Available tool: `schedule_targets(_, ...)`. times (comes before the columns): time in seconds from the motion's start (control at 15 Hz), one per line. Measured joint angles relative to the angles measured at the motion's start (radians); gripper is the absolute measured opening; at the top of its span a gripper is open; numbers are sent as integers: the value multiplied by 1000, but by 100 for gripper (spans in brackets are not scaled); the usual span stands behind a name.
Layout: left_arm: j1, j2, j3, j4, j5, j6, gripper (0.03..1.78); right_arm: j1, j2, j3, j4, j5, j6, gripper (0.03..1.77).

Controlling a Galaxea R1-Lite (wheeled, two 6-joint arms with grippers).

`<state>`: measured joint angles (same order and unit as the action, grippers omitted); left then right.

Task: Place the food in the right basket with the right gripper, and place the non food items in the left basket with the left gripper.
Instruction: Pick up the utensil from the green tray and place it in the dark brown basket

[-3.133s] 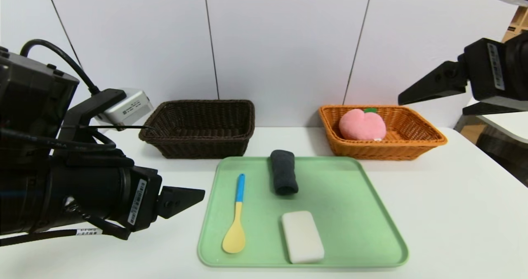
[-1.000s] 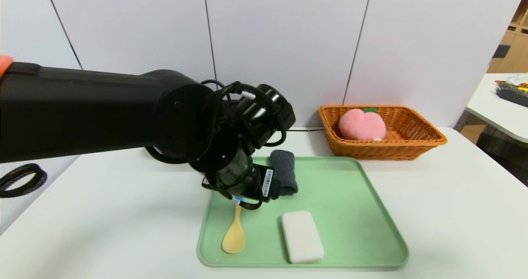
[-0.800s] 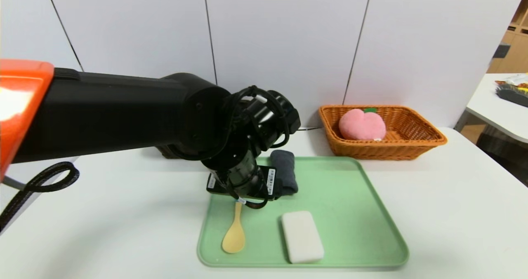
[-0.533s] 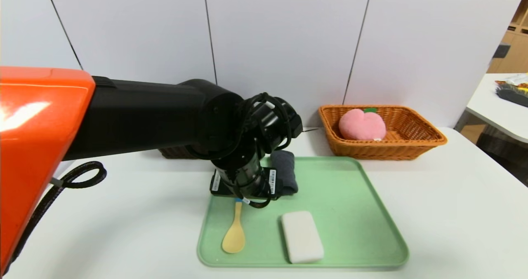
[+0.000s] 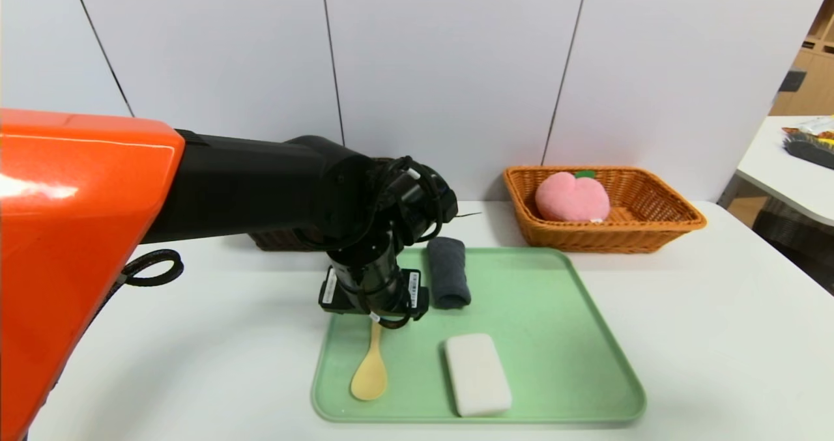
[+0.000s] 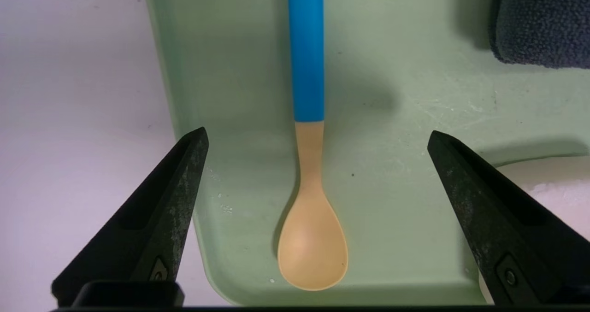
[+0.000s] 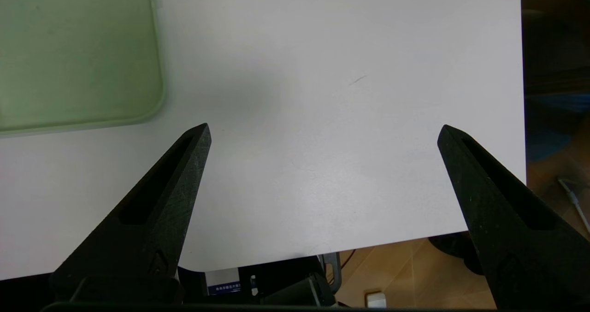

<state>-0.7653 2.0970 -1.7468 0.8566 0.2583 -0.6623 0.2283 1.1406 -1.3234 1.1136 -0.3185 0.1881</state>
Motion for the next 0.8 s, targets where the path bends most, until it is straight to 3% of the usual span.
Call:
schedule_targets(0.4,3,0,24,-24,-17,16,169,0,0,0,0,6,0,170)
schedule_targets(0.8,15,-14,115,-128,-20,74,169,0,-5,4,1,9,0,170)
